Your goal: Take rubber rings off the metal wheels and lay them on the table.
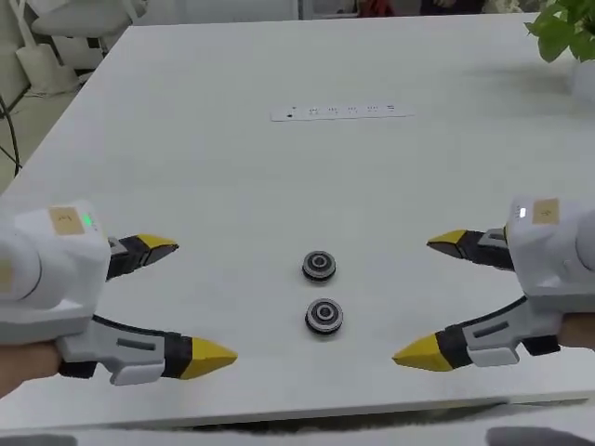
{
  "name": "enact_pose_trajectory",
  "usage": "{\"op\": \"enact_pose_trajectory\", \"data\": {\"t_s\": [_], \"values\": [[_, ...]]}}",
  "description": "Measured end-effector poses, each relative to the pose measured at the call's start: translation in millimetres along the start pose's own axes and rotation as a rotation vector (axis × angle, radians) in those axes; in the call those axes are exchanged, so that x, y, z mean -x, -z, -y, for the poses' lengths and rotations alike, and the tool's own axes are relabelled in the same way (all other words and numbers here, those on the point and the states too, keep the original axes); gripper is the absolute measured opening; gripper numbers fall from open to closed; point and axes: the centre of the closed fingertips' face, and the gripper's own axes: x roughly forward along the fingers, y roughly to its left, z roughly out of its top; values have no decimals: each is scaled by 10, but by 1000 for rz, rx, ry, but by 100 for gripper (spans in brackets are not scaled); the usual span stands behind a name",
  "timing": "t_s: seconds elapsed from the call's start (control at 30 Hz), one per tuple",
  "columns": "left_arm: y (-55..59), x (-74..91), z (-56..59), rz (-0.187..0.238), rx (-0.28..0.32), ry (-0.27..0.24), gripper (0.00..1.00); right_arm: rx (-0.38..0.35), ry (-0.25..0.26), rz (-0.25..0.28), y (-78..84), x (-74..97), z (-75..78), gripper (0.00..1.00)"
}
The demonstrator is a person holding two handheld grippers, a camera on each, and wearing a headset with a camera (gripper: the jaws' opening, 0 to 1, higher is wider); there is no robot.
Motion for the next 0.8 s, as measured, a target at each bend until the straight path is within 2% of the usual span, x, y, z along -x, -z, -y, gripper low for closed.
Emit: {"op": "enact_pose_trajectory", "data": {"t_s": [0.13, 0.37, 0.43, 0.8], "values": [[-46, -35, -30, 11, 9, 9, 87, 19, -11, 1, -36, -32, 10, 89], [-77, -116, -72, 0, -18, 24, 86, 51, -29, 2, -90, -96, 31, 87], [-107, -136, -82, 10, -19, 26, 84, 48, -38, 5, -103, -119, 30, 86], [-190, -293, -65, 14, -48, 72, 80, 74, -65, 12, -163, -210, 69, 82]]}}
